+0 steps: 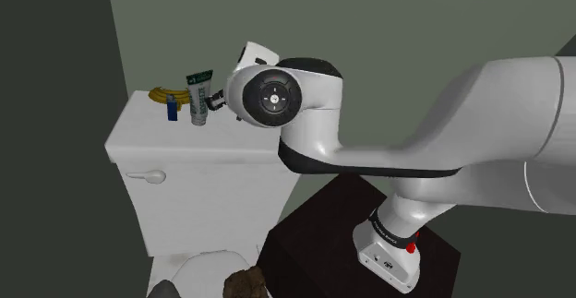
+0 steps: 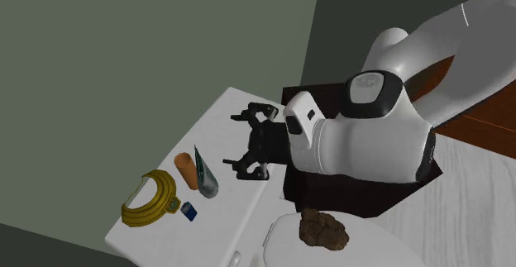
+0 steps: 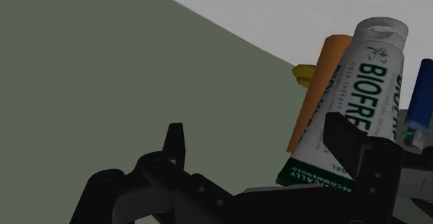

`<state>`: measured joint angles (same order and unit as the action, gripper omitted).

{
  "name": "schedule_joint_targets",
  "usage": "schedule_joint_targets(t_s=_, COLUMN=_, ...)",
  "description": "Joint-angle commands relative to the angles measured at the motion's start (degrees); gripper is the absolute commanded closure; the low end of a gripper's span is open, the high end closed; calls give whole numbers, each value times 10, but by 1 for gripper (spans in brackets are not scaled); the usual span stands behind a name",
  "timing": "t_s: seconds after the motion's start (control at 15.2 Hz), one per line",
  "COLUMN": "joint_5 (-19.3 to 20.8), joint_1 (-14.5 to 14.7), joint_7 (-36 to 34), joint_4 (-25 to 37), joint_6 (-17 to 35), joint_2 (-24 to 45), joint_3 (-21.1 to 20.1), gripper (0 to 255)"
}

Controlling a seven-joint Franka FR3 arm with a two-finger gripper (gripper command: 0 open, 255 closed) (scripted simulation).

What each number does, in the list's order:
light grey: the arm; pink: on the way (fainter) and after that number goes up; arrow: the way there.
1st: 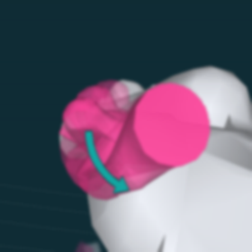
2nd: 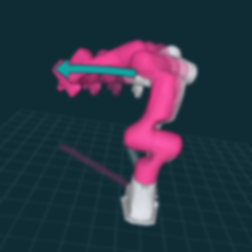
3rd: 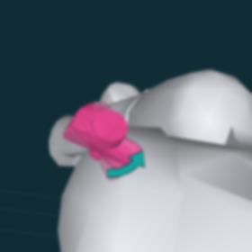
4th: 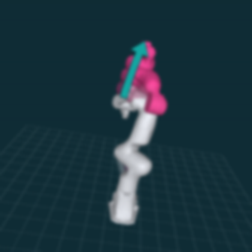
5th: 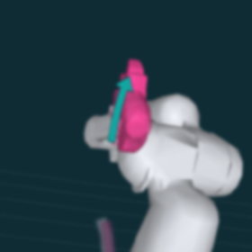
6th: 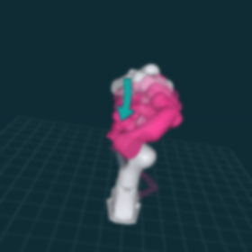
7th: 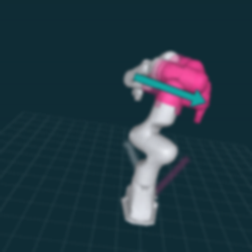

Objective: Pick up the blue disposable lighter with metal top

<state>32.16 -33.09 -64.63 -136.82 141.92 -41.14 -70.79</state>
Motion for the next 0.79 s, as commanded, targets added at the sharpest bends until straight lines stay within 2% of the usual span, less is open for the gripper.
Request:
schedule_joint_targets(t_s=0.0, joint_5=21, joint_1=-75, joint_7=-52, joint_4=41, joint_6=3, joint_2=-25, joint_3=-80, gripper=0)
schedule_joint_targets(t_s=0.2, joint_5=32, joint_1=-168, joint_7=-105, joint_4=105, joint_6=1, joint_2=-88, joint_3=-166, gripper=0)
schedule_joint_targets(t_s=0.46, joint_5=33, joint_1=-265, joint_7=-158, joint_4=205, joint_6=-19, joint_2=-185, joint_3=-238, gripper=0)
schedule_joint_targets(t_s=0.59, joint_5=31, joint_1=-308, joint_7=-179, joint_4=263, joint_6=-38, joint_2=-235, joint_3=-261, gripper=0)
schedule_joint_targets(t_s=0.73, joint_5=29, joint_1=-321, joint_7=-188, joint_4=280, joint_6=-43, joint_2=-253, joint_3=-269, gripper=0)
